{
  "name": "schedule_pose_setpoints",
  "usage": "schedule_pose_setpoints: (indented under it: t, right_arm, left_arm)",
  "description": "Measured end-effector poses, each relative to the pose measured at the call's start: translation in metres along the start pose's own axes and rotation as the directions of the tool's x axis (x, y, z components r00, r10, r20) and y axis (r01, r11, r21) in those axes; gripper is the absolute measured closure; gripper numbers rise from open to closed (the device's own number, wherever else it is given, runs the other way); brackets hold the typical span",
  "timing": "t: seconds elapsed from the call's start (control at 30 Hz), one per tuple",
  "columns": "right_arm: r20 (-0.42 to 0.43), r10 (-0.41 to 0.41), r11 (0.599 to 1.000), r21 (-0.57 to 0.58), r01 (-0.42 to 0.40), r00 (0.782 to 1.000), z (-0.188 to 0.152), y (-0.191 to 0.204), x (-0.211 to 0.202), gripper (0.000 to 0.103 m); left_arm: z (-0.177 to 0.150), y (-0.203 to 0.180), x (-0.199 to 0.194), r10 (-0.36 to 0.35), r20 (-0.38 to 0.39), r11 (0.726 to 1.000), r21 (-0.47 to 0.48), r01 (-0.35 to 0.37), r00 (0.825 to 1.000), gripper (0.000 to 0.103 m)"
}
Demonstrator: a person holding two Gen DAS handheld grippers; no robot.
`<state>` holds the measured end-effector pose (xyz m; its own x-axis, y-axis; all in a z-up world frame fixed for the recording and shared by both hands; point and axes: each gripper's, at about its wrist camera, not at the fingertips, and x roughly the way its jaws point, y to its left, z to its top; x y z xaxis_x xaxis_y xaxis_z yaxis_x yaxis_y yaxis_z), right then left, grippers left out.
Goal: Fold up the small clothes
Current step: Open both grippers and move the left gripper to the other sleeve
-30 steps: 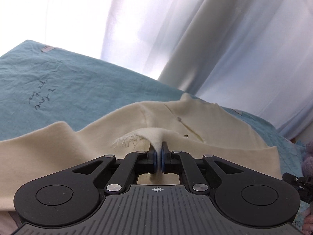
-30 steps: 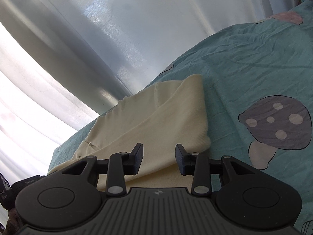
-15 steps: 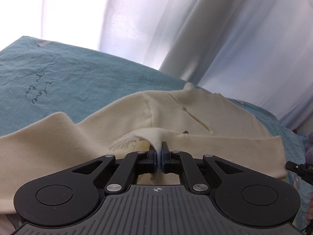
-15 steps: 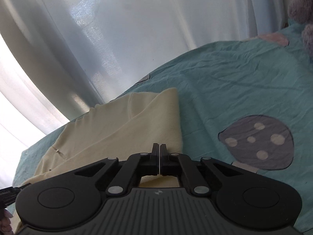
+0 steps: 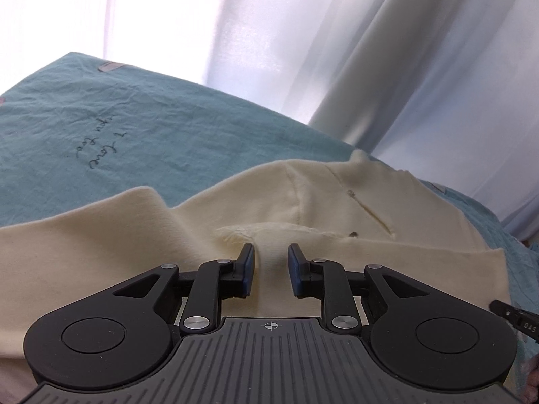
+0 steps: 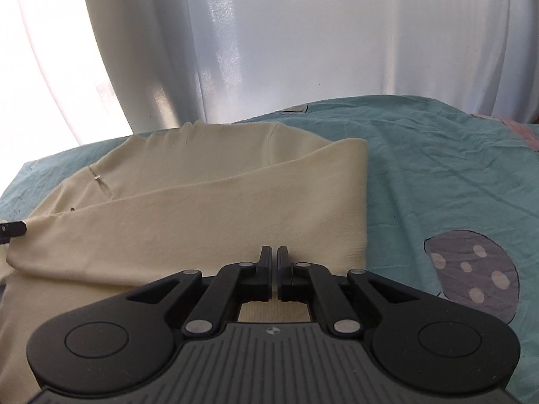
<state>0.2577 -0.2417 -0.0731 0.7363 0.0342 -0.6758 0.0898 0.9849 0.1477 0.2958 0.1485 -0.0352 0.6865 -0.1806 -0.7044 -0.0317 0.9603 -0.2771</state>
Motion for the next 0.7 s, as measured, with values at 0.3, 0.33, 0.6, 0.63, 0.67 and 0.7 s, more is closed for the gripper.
schedule_pose_setpoints:
  t: [0.3,0.33,0.6,0.63,0.67,0.7]
  right_arm:
    - [0.004,-0.007,0.999,-0.037,0.007,1.0,-0.001,0.002,-0.001,0.1]
    - [0.005,-0.009,0.999,-0.036,0.009,1.0,-0.001,0.003,0.0,0.1]
    - [-0.003,0.008,1.0,-0.008,-0.008,1.0,-0.003,0.007,-0.011,0.086]
    - [0.001,0.018,1.0,-0.013,-0.018,1.0,-0.005,0.01,-0.017,0.082]
    - [0.007,0.029,0.999,-0.016,-0.029,1.0,-0.008,0.013,-0.025,0.078]
    - [0.013,0.042,0.999,-0.015,-0.042,0.999,-0.012,0.016,-0.031,0.077]
  left_arm:
    - [-0.019,0.03,-0.038,0.097,0.059,0.984,-0.152,-0.087,0.994,0.032]
    - [-0.025,0.033,-0.044,0.096,0.057,0.982,-0.17,-0.085,0.994,0.027]
    - [-0.07,0.083,-0.089,0.166,0.061,0.889,-0.441,-0.123,0.984,0.013]
    - [-0.071,0.092,-0.094,0.188,0.059,0.875,-0.463,-0.14,0.98,0.014]
    - [-0.073,0.105,-0.1,0.217,0.063,0.856,-0.493,-0.159,0.974,0.015]
    - [-0.075,0.116,-0.106,0.246,0.073,0.833,-0.526,-0.172,0.967,0.015]
